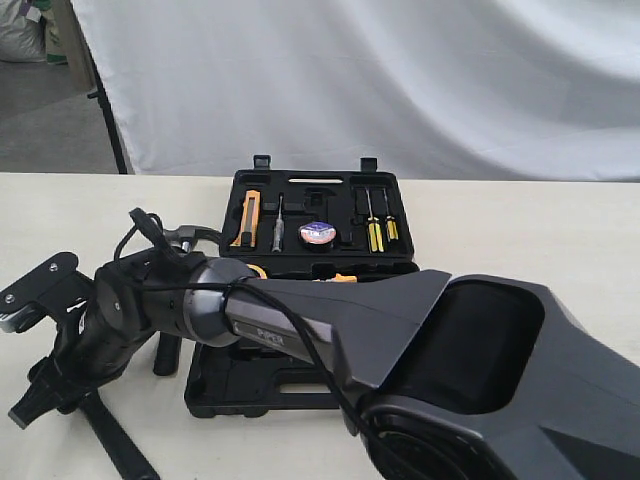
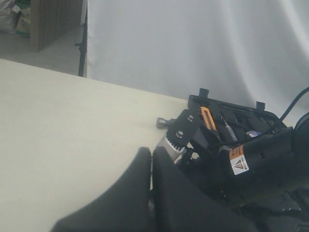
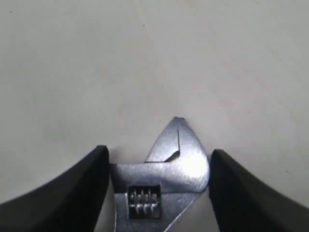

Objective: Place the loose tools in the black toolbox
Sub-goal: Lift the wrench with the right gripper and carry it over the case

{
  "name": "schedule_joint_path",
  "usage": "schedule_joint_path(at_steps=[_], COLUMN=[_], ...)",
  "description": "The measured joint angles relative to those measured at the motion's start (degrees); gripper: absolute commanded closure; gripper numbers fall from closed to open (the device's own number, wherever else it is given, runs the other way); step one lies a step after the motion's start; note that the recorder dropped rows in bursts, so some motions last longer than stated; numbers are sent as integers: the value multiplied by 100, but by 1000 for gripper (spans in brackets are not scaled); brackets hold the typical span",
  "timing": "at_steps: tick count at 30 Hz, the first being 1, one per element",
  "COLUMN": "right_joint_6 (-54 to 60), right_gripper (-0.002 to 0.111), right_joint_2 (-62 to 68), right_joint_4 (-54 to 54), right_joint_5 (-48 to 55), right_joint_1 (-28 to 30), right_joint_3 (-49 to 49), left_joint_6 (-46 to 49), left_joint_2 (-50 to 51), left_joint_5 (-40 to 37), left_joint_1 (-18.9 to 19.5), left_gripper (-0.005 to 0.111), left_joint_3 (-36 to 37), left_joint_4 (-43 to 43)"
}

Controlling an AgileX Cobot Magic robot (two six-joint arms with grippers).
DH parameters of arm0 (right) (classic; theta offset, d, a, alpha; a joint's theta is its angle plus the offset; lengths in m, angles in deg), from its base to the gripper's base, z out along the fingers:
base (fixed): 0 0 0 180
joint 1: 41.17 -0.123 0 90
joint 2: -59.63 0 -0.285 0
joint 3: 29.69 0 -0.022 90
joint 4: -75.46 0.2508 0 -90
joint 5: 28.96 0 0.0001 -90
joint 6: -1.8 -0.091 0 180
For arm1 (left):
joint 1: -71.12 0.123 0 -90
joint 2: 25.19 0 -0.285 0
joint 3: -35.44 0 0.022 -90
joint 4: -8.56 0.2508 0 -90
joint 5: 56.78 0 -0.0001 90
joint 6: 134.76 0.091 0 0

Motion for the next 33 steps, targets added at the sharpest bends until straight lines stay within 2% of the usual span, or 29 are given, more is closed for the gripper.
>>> schedule_joint_path(at_steps=[9,19,33], right_joint_6=[8,122,1005], right_gripper=[108,108,108], right_joint_2=[-11,-366,-489], right_joint_4=[9,-10,-15], right_joint_5=[148,1405,3269], right_joint_1=[0,0,0], right_joint_3=[-9,25,25], left_joint_6=[0,0,0], left_joint_2=[0,0,0], left_joint_5=[0,0,0], left_joint_1=[0,0,0], left_gripper=[106,106,106], left_joint_3=[0,0,0], left_joint_4=[0,0,0])
